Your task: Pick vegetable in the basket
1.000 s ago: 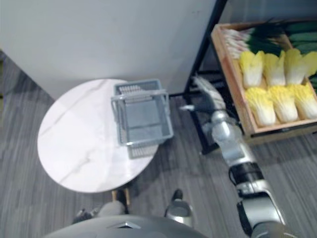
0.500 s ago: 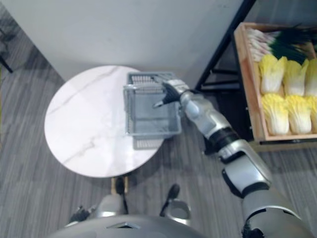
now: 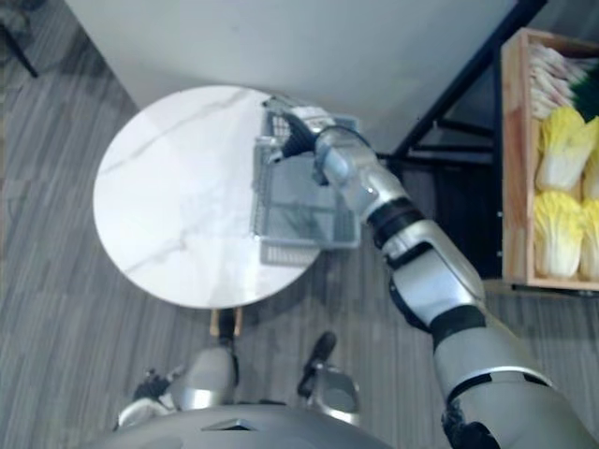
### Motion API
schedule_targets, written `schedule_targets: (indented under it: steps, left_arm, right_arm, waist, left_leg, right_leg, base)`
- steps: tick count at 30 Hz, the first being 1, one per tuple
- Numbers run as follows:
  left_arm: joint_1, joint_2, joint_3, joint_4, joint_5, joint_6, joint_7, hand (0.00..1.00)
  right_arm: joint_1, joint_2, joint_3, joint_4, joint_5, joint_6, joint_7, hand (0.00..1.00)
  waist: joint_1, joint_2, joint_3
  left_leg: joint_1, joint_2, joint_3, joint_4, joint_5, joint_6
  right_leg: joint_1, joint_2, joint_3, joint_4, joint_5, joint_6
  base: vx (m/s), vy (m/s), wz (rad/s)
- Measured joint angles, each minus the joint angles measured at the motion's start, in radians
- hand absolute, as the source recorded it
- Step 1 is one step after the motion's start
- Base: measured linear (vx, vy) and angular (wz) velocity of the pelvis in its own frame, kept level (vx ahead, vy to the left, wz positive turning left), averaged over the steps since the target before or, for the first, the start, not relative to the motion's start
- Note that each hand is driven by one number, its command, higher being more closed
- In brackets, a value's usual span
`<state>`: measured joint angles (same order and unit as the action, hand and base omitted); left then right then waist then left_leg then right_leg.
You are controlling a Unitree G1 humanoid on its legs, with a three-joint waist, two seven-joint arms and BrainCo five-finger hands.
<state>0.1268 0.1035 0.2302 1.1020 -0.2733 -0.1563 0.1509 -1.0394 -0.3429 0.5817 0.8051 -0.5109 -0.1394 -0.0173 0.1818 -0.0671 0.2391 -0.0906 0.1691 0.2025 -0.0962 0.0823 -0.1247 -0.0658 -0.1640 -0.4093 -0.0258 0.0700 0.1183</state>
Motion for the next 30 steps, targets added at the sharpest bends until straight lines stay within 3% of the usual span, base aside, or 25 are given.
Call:
schedule_targets:
  steps: [1,7,16,23,30]
  left_arm:
    - [-0.013,0.001,0.000,-0.001,0.000,-0.002,0.001,0.00]
    - [-0.017,0.009,0.000,-0.009,-0.012,-0.007,0.004,0.00]
    - [-0.047,0.011,-0.006,-0.021,-0.036,-0.008,0.021,0.00]
    - [-0.056,0.019,-0.049,-0.028,-0.039,-0.010,0.024,0.00]
    - [-0.067,0.022,-0.100,-0.028,-0.039,-0.020,0.033,0.00]
  right_arm:
    - [-0.016,0.014,-0.019,0.007,0.001,0.006,-0.012,0.00]
    - [-0.074,0.073,-0.066,0.036,0.001,0.027,-0.028,0.00]
    - [-0.108,0.077,-0.144,0.156,0.000,0.044,-0.063,0.00]
    - [-0.136,0.063,-0.179,0.221,-0.002,0.044,-0.072,0.00]
    - [-0.141,-0.012,-0.209,0.233,-0.002,0.046,-0.111,0.00]
  waist:
    - [0.013,-0.003,0.013]
    - [0.022,-0.025,0.034]
    - [0.047,-0.030,0.069]
    - [0.042,-0.023,0.088]
    - [0.035,-0.006,0.109]
  left_leg:
    - [-0.004,0.001,-0.004,0.000,0.001,0.001]
    - [-0.021,-0.003,-0.027,0.000,0.008,0.004]
    - [-0.070,-0.009,-0.058,0.000,0.023,0.010]
    - [-0.089,-0.012,-0.067,0.000,0.034,0.013]
    - [-0.116,-0.013,-0.073,0.000,0.042,0.013]
  right_leg:
    - [-0.002,0.000,-0.003,0.002,0.000,0.000]
    - [-0.005,-0.007,-0.026,0.011,-0.003,-0.003]
    - [-0.045,-0.023,-0.047,0.047,-0.015,-0.006]
    - [-0.074,-0.031,-0.042,0.066,-0.016,-0.007]
    - [-0.104,-0.032,-0.043,0.073,-0.015,-0.007]
  base:
    - [-0.01,0.001,0.10]
    - [0.00,0.007,0.13]
    - [0.01,0.010,0.11]
    - [0.00,0.002,-0.01]
    - [0.00,0.001,0.00]
